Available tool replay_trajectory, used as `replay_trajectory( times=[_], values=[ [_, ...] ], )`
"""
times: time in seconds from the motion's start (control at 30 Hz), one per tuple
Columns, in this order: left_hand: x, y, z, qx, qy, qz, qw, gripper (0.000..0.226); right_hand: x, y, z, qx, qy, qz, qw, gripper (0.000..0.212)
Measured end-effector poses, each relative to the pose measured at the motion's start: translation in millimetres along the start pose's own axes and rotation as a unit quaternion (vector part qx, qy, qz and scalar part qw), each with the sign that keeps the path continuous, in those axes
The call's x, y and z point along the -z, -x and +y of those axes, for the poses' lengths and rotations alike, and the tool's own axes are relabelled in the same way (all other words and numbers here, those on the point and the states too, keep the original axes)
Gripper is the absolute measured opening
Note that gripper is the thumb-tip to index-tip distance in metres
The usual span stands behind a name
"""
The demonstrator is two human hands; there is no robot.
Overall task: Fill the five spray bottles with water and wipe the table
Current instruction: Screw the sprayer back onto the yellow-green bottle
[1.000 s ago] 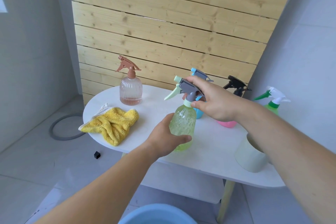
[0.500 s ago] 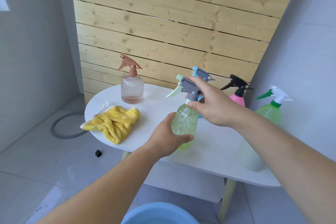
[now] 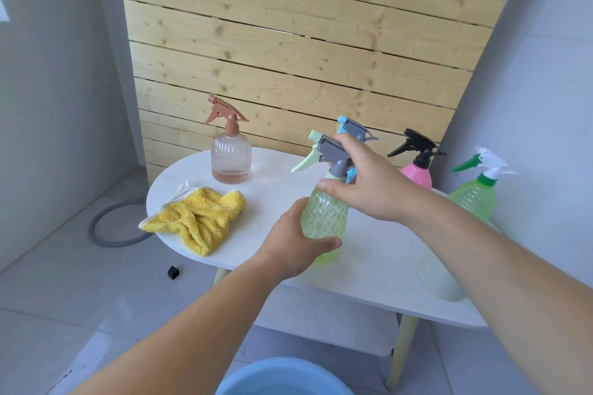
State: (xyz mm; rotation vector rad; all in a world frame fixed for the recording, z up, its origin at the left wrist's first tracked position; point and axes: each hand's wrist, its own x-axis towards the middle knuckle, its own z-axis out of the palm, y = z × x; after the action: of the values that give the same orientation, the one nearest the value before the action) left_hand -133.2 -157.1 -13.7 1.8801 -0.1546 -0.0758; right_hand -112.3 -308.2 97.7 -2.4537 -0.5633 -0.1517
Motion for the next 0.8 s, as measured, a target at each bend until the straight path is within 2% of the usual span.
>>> replay_trajectory(
  times=[0.1,0.23,0.37,0.5,0.6,0.7,0.8],
  values=[
    [-1.4,-0.5,-0.1,-0.001,-0.007,0.004,1.0,0.075,4.0,0.4,3.2,-0.001,-0.044,-0.021,0.999,0.05],
    [-0.4,-0.8,0.6,0.002,-0.007,0.002,1.0,0.072,0.8,1.0,-3.4,-0.004,0.024,0.009,1.0,0.043],
    [-0.9,0.0,-0.4,0.0,-0.016,0.006,1.0,0.073,7.3,2.7,-4.6,-0.011,-0.067,-0.036,0.997,0.035],
    [-0.9,-0.8,-0.6,0.004,-0.019,0.01,1.0,0.077,6.0,-0.7,-0.9,-0.018,-0.051,0.01,0.999,0.032],
    [-0.2,-0.8,-0.9,0.009,-0.019,0.007,1.0,0.078,3.0,1.0,0.9,-0.052,-0.092,0.036,0.994,0.027],
    [-0.5,-0.5,-1.3,0.004,-0.029,0.011,1.0,0.079,3.4,7.3,6.5,-0.067,-0.176,-0.003,0.982,0.017],
    [-1.3,0.1,-1.3,0.002,-0.03,0.016,0.999,0.078,-1.7,11.5,12.4,-0.074,-0.261,-0.004,0.962,0.028]
  ],
)
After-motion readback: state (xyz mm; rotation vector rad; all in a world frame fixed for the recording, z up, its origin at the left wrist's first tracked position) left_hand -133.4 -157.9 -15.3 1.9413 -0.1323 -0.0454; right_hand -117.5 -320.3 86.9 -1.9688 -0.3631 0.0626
